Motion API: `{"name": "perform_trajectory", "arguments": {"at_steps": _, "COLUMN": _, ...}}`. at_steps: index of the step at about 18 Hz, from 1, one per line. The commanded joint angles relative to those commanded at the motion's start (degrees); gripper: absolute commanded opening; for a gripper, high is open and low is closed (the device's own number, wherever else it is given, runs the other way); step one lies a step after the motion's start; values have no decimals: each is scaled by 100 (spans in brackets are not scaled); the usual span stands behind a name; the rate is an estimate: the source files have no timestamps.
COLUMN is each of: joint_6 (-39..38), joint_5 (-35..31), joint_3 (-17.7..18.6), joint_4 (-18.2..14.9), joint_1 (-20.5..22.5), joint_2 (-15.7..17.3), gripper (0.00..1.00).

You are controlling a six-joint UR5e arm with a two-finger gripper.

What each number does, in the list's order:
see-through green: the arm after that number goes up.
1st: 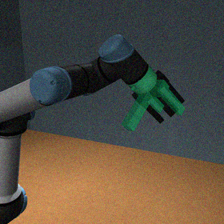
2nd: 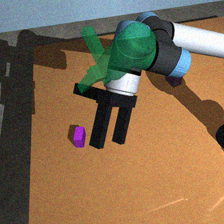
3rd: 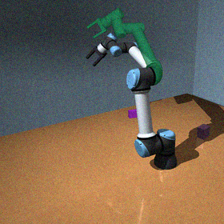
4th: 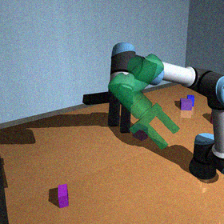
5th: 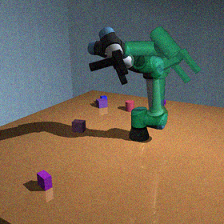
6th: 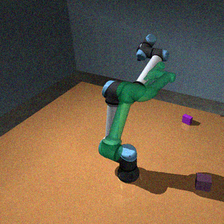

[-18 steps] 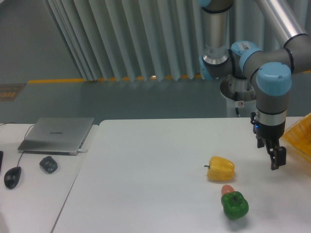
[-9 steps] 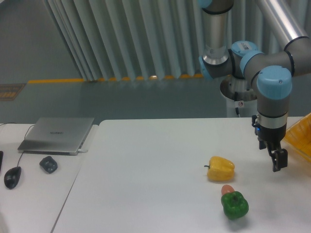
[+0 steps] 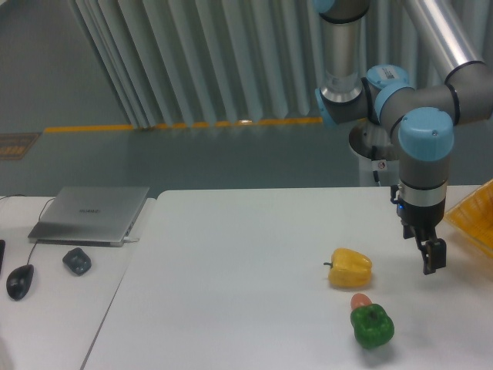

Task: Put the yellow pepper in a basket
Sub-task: 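Lower the gripper over the yellow pepper and close on it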

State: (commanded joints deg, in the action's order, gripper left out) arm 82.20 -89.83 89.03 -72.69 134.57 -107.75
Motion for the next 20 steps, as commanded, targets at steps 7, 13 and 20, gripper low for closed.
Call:
{"name": "perform_trajectory", "arguments": {"at_steps": 7, "joint_6": -221, "joint_5": 0, "joint_3": 158, "joint_4": -35, "joint_1": -335, "joint_2": -106, "gripper": 100}}
{"name": "perform_trajectory", "arguments": {"at_steps": 13, "joint_6": -248, "joint_5": -9, "joint_3": 316, "joint_4": -9, "joint_1": -659, "joint_2": -123, "gripper": 100}}
{"name": "perform_trajectory", "arguments": {"at_steps": 20, "joint_6": -345, "joint_5": -53, "joint_3": 325, "joint_4": 9, "joint_1": -844, "joint_2": -167, "gripper": 100}}
